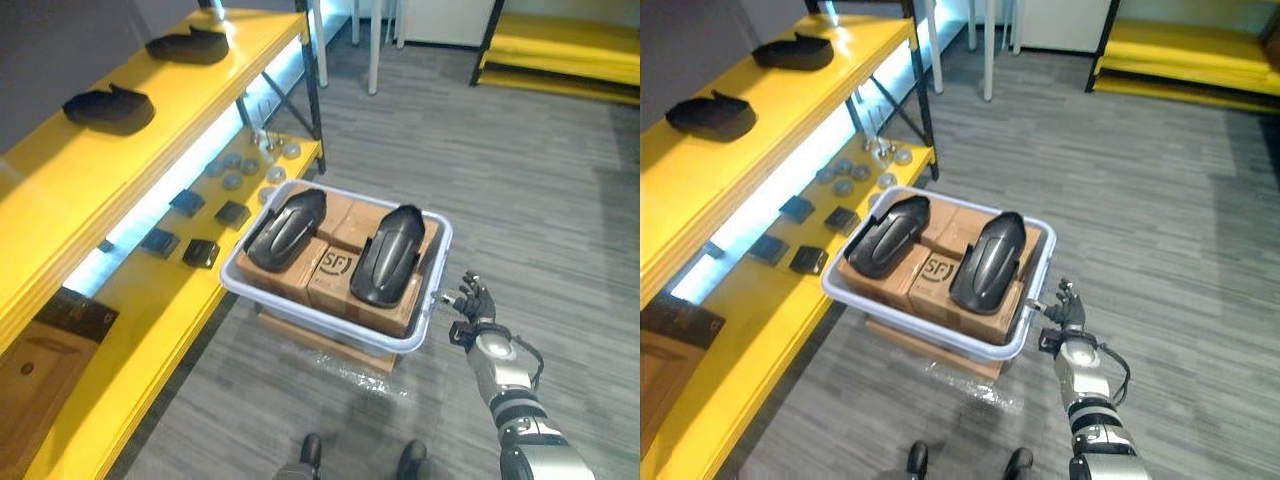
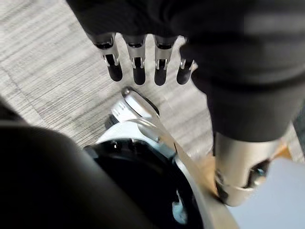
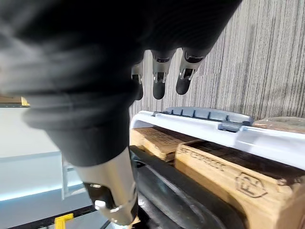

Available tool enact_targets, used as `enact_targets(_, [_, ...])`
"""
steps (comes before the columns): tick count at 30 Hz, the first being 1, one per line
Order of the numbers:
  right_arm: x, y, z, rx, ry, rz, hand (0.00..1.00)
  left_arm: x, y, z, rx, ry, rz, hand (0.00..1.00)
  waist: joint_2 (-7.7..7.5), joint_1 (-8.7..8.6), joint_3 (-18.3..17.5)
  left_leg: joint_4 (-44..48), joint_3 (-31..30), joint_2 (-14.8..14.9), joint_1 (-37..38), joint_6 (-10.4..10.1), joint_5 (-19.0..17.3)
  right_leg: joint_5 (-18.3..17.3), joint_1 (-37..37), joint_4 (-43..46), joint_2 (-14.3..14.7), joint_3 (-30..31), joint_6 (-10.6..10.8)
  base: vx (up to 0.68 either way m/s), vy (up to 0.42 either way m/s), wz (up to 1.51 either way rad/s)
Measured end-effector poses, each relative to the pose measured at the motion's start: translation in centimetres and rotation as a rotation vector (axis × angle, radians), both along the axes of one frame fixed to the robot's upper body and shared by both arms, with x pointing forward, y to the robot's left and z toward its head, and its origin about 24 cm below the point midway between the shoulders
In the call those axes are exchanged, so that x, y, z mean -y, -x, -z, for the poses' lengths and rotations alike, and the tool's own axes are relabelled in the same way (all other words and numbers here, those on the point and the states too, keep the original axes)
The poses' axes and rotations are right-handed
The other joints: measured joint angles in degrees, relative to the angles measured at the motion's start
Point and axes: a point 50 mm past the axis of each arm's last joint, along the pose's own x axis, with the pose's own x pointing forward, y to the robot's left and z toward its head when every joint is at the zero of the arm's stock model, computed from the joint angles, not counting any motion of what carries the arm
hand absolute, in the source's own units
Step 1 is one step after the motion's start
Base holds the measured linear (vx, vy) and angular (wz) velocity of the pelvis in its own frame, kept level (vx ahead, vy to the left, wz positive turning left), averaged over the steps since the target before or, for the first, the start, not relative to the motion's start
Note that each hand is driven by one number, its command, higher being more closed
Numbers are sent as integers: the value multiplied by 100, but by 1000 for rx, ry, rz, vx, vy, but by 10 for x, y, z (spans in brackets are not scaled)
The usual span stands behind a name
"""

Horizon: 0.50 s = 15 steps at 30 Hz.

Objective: Walk over and take plastic housings, then place them on the shelf

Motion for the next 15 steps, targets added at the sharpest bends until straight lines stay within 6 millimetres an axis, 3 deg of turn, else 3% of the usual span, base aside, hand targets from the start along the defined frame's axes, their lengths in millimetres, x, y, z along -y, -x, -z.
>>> enact_targets(8, [-17,-25,-68,106,114,-29,0,2,-8,-3,29,34,25,0,41,52,142,1658,-5,-64,-1233,-7,-469,-515,-921,1345,-425,67,-107,-113,-57,16])
enact_targets(15, [-22,-36,-91,80,173,24,0,5,-13,-3,37,57,37,0,138,125,262,2051,-15,-22,-1969,13,-476,-535,-1555,1647,-513,29,-160,-41,-45,12])
